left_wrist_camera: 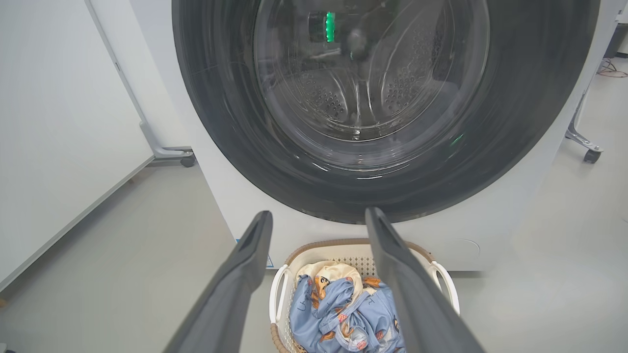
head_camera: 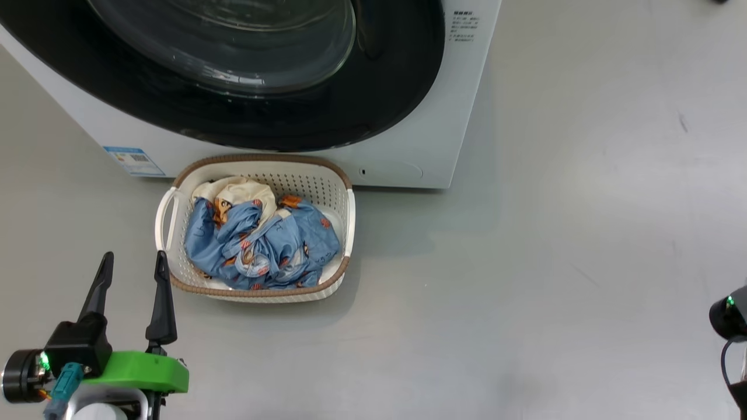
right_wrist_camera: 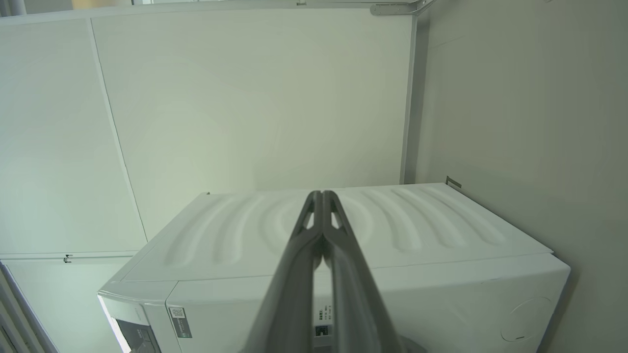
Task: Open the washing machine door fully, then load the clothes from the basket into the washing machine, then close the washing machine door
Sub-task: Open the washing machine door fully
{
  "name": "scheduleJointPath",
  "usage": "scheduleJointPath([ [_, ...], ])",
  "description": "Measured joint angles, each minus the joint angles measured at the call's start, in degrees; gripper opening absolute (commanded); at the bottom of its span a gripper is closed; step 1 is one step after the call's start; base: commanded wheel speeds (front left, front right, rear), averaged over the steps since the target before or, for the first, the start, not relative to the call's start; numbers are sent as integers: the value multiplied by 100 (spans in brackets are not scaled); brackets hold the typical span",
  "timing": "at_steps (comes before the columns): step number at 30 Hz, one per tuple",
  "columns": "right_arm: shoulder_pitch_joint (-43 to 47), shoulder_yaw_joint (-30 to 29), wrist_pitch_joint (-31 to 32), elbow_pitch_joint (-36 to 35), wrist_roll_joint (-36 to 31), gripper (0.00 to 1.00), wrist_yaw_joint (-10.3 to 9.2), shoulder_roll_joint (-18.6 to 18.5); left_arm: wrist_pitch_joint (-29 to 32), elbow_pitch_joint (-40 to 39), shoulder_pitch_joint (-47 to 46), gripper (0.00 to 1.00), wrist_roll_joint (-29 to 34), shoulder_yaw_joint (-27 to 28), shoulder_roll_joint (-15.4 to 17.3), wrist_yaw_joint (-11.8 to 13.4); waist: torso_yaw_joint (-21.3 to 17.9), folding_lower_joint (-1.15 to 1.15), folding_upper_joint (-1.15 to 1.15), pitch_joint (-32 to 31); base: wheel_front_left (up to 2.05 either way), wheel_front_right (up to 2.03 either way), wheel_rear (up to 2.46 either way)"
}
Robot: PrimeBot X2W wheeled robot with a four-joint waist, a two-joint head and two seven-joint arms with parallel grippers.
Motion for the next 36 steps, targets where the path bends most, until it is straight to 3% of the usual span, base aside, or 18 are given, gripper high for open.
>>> scheduleJointPath([
  [20,-1628,498,898,41,-189,0,0,-444,0,-162,-347,100,-38,76,56,0,289,0,0,1017,0,0,0],
  [36,-2563,1480,1628,57,-751,0,0,-600,0,-102,-409,100,-36,71,42,-1,497,0,0,1267,0,0,0],
])
